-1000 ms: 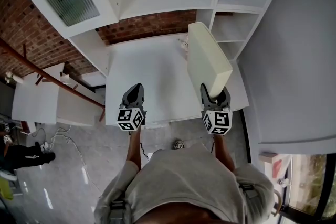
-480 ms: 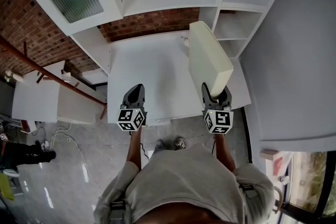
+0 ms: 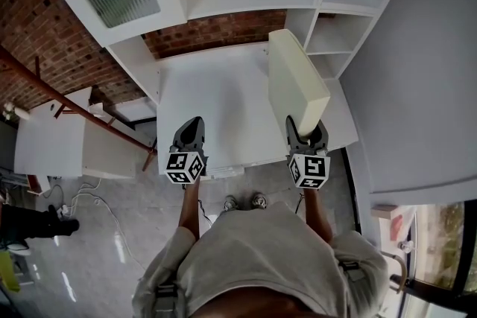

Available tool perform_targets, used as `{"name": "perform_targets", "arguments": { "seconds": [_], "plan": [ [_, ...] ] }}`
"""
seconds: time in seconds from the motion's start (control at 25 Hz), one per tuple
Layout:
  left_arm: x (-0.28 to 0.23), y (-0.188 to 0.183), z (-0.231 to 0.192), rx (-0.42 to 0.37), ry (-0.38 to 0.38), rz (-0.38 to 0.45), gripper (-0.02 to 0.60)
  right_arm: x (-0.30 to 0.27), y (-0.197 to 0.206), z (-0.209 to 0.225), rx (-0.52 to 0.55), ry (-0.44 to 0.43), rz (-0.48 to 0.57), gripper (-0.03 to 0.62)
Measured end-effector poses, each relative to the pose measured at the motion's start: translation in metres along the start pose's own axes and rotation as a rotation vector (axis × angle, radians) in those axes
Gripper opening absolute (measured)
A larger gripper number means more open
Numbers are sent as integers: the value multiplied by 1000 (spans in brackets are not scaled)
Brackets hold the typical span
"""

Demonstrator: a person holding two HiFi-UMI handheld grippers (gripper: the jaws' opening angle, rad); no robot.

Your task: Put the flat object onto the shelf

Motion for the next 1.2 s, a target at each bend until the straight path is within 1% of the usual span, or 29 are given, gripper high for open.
{"name": "perform_targets", "arguments": {
  "seconds": [0.16,0.32,0.64,0.8,0.88,1.04,1.2],
  "plan": [
    [13,2,-9,12,-4,5,12,1,-11,-11,52,9,23,278],
    [19,0,-17,16,-7,17,12,2,-30,-16,121,22,70,278],
    [18,-4,-17,9,21,34,12,3,-87,-12,255,50,209,278],
    [20,-3,-19,12,20,35,12,-2,-119,-7,373,67,339,278],
    [22,-1,-21,17,14,34,12,-3,-132,-6,435,78,382,278],
    [24,-2,-23,18,12,40,12,-2,-155,-5,580,101,426,278],
    [26,-4,-24,16,11,44,12,-3,-170,-9,688,125,444,278]
  ]
}}
Point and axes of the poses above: the fingertips, and each gripper's own axes: x backward along the fingers, z to its right, y out of its underside, the point moved 10 cm from there along x, backward along the fingers, and after that the axes turned 8 degrees about y, right-handed, at the moved point
